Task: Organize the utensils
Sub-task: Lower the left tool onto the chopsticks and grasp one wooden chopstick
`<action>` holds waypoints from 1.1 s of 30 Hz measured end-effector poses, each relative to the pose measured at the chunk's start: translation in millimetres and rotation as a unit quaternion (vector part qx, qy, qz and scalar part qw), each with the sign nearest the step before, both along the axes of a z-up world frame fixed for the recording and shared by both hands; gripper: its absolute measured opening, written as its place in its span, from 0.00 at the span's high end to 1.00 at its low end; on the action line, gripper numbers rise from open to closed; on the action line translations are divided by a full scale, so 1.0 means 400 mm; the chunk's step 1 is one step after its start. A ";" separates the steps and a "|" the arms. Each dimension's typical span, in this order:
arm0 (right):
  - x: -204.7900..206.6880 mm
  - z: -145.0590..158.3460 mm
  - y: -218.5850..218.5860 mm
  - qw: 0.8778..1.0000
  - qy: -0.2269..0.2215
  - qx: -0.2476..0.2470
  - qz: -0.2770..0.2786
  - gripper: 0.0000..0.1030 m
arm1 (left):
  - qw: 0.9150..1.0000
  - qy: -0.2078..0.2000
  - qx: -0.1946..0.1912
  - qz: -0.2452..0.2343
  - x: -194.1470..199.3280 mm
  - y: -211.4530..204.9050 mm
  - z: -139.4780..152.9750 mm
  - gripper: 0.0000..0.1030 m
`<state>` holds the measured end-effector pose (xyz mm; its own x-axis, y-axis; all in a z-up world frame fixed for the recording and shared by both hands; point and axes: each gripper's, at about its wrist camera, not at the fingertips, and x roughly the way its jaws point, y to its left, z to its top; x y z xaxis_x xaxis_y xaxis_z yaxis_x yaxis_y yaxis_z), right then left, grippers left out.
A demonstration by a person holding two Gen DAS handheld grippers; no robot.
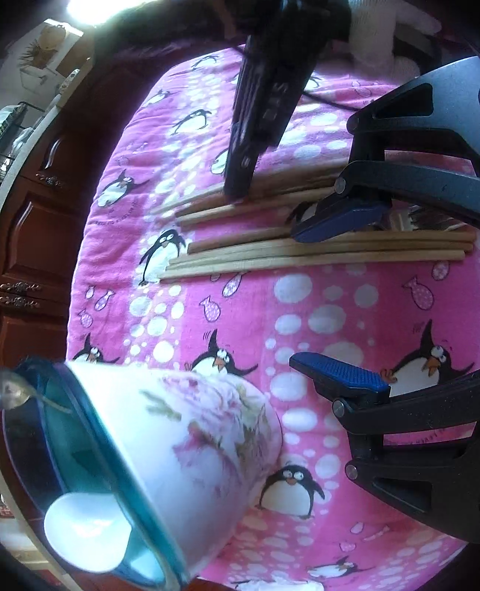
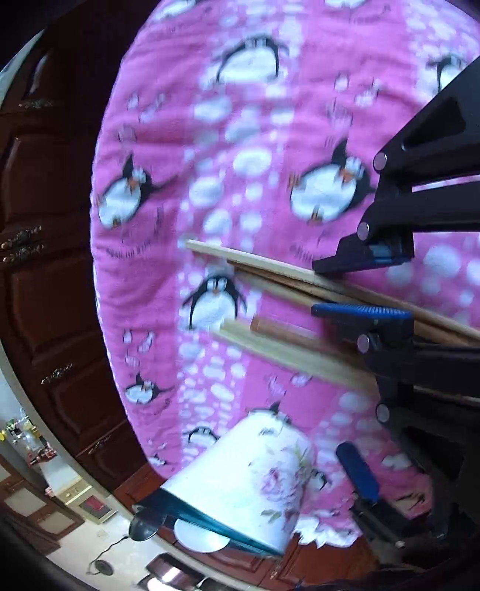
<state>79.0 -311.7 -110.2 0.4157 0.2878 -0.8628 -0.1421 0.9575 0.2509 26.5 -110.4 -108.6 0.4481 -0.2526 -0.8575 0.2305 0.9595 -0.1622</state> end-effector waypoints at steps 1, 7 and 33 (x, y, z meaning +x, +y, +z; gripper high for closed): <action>-0.010 -0.003 -0.019 1.000 0.003 -0.003 0.001 0.90 | 1.000 0.003 -0.001 -0.002 0.002 -0.005 -0.004 0.40; -0.069 -0.013 -0.150 0.999 0.013 -0.028 -0.034 0.91 | 1.000 0.012 -0.014 -0.011 0.011 -0.020 -0.018 0.51; -0.044 0.025 -0.096 0.998 0.008 0.062 -0.020 0.78 | 0.997 0.053 -0.043 -0.031 -0.184 0.134 -0.011 0.91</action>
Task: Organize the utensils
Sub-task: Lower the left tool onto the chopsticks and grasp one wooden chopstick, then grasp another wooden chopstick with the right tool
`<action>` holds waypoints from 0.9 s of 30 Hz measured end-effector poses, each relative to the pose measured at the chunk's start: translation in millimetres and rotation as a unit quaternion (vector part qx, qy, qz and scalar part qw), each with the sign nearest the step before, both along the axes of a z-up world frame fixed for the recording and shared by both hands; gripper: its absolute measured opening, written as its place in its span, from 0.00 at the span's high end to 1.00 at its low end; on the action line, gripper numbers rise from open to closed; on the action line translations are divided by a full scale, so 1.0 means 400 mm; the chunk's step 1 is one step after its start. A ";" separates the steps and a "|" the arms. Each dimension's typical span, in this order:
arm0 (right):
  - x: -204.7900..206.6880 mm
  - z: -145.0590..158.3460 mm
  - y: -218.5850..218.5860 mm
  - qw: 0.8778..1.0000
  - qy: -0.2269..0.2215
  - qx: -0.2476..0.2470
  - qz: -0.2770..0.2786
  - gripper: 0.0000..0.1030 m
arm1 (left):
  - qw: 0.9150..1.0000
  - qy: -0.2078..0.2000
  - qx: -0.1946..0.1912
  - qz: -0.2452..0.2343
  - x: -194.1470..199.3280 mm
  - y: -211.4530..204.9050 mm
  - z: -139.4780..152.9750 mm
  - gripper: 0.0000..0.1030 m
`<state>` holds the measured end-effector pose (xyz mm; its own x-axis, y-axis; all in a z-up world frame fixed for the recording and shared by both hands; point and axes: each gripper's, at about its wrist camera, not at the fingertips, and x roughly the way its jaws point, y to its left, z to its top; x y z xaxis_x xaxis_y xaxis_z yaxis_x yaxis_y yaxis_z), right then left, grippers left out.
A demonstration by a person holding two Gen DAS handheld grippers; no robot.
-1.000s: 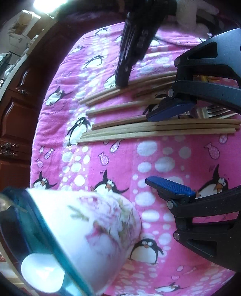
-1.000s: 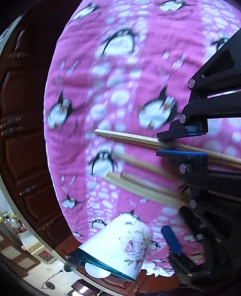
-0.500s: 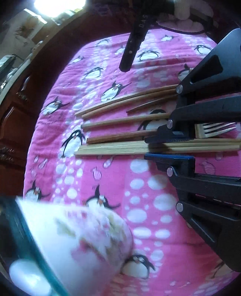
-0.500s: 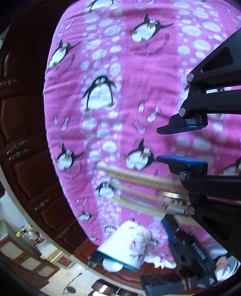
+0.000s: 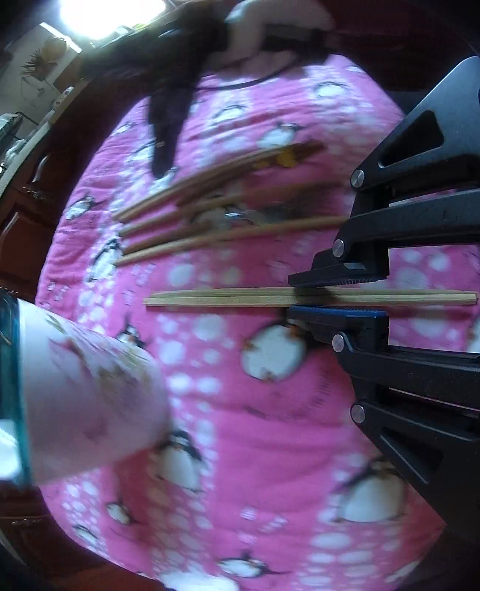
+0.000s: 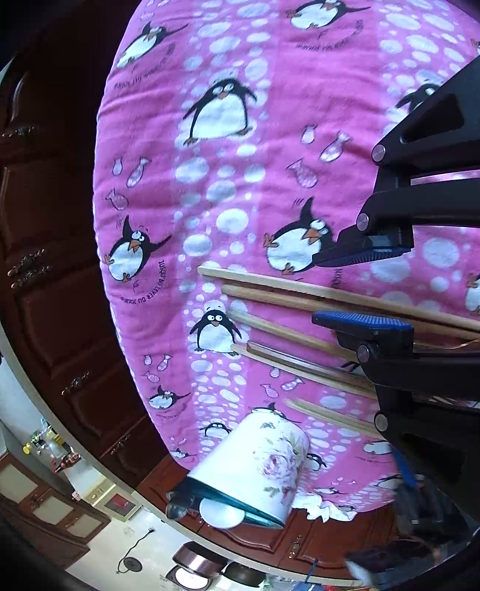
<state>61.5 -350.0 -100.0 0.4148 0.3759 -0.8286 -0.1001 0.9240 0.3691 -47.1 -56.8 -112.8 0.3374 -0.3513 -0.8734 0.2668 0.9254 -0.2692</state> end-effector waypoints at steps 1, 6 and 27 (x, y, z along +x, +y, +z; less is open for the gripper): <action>0.008 -0.002 0.006 1.000 0.005 -0.002 0.000 0.78 | 1.000 -0.001 0.005 -0.004 -0.014 0.008 0.004 0.91; -0.001 0.026 0.041 1.000 -0.003 0.024 0.019 0.75 | 1.000 0.002 0.010 -0.020 -0.043 0.040 0.019 0.87; 0.021 0.000 0.019 1.000 0.013 -0.009 -0.010 0.74 | 0.999 -0.008 0.010 -0.031 0.144 -0.014 0.018 0.86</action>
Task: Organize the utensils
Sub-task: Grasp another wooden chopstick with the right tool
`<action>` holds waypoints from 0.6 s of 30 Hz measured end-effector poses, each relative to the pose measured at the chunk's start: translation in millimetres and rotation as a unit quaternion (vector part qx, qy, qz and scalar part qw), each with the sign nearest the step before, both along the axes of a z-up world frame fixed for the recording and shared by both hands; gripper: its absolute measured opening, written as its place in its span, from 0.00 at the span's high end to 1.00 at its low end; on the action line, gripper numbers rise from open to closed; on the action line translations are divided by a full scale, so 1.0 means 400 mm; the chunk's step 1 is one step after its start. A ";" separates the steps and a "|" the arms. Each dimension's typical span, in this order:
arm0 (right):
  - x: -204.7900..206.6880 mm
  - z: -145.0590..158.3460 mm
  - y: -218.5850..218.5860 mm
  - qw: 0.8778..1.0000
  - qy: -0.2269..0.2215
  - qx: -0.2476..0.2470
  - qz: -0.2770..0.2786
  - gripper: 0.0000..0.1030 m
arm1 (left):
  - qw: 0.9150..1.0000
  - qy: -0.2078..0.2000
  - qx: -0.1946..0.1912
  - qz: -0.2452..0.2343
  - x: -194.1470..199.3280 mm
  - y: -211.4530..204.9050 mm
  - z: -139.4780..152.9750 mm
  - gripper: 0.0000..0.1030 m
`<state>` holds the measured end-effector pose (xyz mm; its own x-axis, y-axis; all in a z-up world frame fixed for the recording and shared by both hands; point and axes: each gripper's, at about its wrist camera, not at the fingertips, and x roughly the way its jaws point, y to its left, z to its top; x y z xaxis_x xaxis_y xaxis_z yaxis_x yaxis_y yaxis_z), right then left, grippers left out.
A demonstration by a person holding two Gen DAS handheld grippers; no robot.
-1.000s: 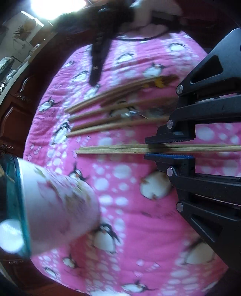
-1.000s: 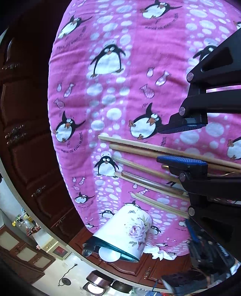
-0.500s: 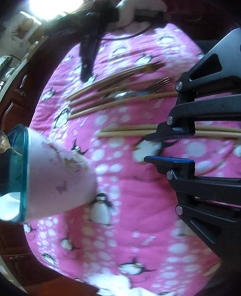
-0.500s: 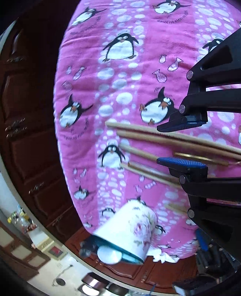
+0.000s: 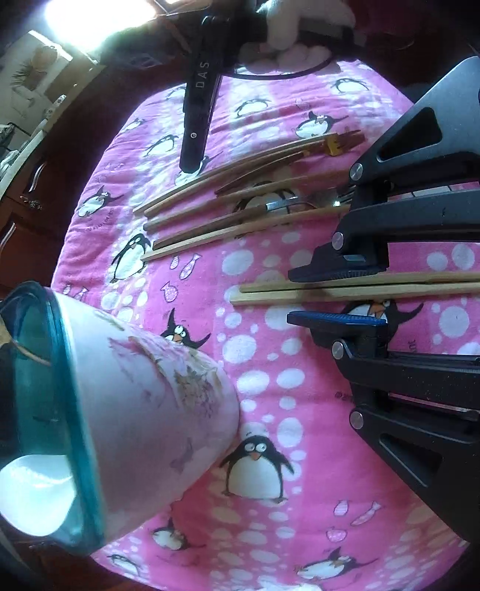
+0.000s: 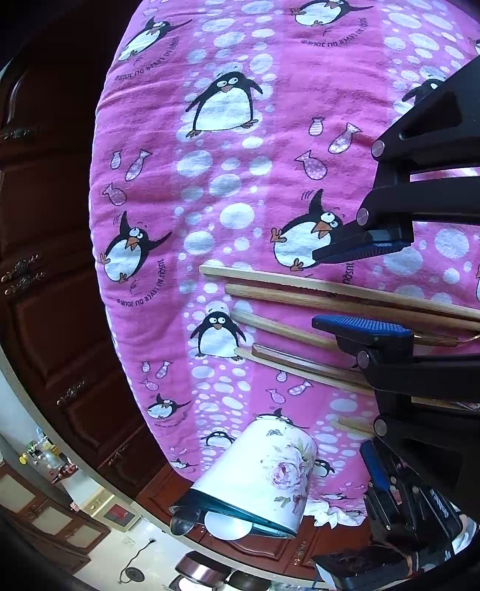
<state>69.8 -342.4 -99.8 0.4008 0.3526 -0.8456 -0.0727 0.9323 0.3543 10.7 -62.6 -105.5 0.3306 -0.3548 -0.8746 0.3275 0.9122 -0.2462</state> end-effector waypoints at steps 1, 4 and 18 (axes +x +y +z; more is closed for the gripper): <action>0.001 0.000 0.000 1.000 0.000 0.002 0.001 0.74 | 1.000 -0.001 0.010 -0.002 0.002 -0.004 -0.003 0.86; 0.003 0.000 0.004 1.000 0.001 0.003 0.003 0.73 | 1.000 0.005 0.018 0.000 0.009 -0.004 -0.016 0.85; 0.022 0.011 -0.002 1.000 -0.007 -0.004 0.003 0.72 | 0.999 -0.001 0.018 0.037 0.014 0.064 0.003 0.83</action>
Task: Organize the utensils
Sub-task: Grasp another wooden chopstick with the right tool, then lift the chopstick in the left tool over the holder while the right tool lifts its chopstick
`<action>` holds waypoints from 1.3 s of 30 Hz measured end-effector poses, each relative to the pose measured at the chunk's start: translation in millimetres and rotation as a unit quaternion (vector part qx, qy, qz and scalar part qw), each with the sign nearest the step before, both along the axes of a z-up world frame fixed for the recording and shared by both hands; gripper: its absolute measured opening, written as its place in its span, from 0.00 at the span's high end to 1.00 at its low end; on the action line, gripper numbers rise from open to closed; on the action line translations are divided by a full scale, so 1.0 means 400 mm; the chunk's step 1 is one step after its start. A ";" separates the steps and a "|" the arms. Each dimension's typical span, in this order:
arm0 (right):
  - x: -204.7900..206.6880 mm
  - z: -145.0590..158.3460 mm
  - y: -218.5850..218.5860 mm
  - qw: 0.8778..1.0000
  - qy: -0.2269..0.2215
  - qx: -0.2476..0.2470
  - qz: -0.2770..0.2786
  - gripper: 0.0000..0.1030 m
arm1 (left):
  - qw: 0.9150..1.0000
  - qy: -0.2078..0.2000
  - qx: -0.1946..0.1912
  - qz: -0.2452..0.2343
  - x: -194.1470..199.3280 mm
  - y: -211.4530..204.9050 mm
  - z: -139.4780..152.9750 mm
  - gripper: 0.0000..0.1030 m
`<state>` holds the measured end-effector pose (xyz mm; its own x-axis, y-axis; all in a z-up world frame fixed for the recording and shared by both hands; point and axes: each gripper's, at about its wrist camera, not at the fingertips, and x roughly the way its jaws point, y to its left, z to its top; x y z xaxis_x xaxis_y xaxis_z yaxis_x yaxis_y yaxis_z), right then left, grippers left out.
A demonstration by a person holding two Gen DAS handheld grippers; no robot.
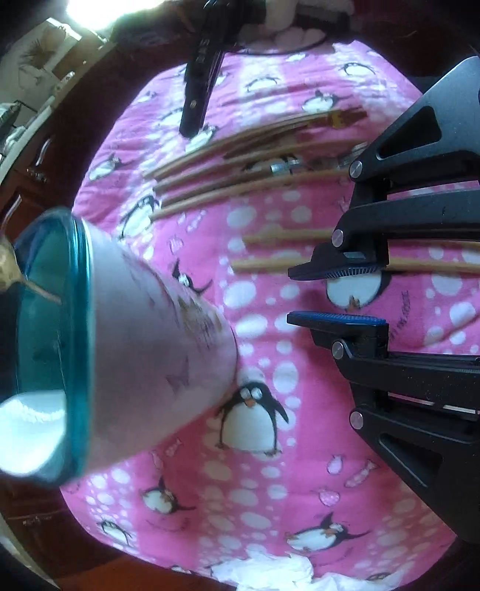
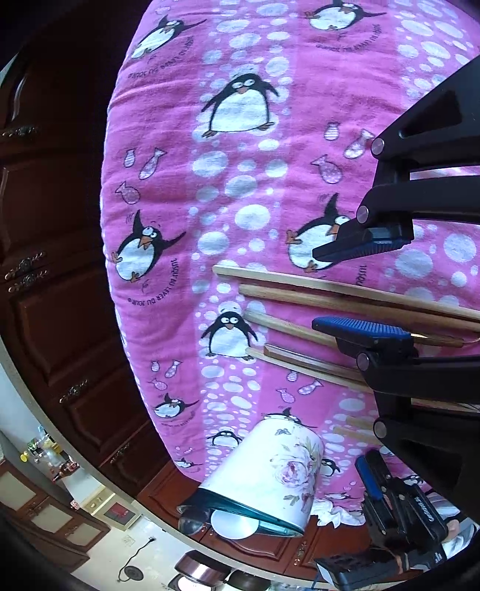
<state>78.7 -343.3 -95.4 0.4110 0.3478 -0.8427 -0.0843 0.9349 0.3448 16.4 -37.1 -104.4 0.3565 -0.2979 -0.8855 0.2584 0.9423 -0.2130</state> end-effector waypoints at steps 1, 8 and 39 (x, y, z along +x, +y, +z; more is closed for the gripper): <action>0.008 0.002 -0.001 1.000 -0.001 0.000 0.000 0.72 | 1.000 0.000 0.000 -0.003 0.003 -0.006 0.001 0.83; 0.094 -0.007 0.005 1.000 -0.001 -0.024 0.004 0.72 | 1.000 0.005 0.012 -0.011 0.037 -0.053 -0.011 0.83; -0.064 0.204 -0.028 0.993 -0.111 0.031 0.025 0.95 | 0.993 -0.089 -0.076 0.012 -0.024 0.026 0.193 0.96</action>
